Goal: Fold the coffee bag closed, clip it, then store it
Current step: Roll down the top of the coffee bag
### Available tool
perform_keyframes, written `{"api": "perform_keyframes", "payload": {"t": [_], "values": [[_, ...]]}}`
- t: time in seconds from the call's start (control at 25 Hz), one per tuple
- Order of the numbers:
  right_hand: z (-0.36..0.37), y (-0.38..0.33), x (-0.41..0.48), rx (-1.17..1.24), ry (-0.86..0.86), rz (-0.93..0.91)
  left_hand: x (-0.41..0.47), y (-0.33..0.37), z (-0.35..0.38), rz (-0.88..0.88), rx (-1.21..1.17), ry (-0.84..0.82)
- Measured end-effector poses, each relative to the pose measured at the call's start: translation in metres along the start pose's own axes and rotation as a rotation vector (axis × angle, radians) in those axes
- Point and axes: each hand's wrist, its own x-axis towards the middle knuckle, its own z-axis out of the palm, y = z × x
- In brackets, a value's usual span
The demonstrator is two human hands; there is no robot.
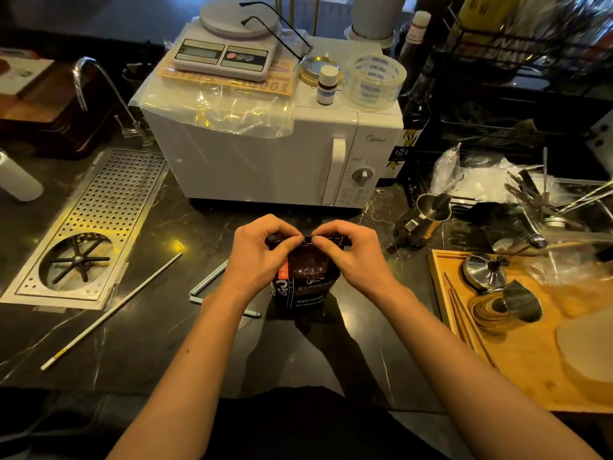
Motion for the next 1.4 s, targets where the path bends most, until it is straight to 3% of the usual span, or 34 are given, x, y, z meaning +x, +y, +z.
{"api": "perform_keyframes", "payload": {"t": [0.32, 0.8, 1.2, 1.4], "values": [[-0.008, -0.003, 0.01, -0.096, -0.12, -0.091, -0.001, -0.001, -0.001, 0.042, 0.01, -0.005], [0.0, -0.002, 0.006, -0.11, 0.007, -0.018, -0.008, -0.01, -0.005, -0.112, -0.16, 0.065], [-0.007, -0.003, 0.003, -0.205, 0.028, 0.019, -0.008, -0.015, -0.006, -0.105, -0.081, 0.115], [-0.007, 0.001, -0.003, -0.101, 0.056, 0.026, -0.013, -0.02, -0.013, -0.218, -0.165, 0.0]]}}
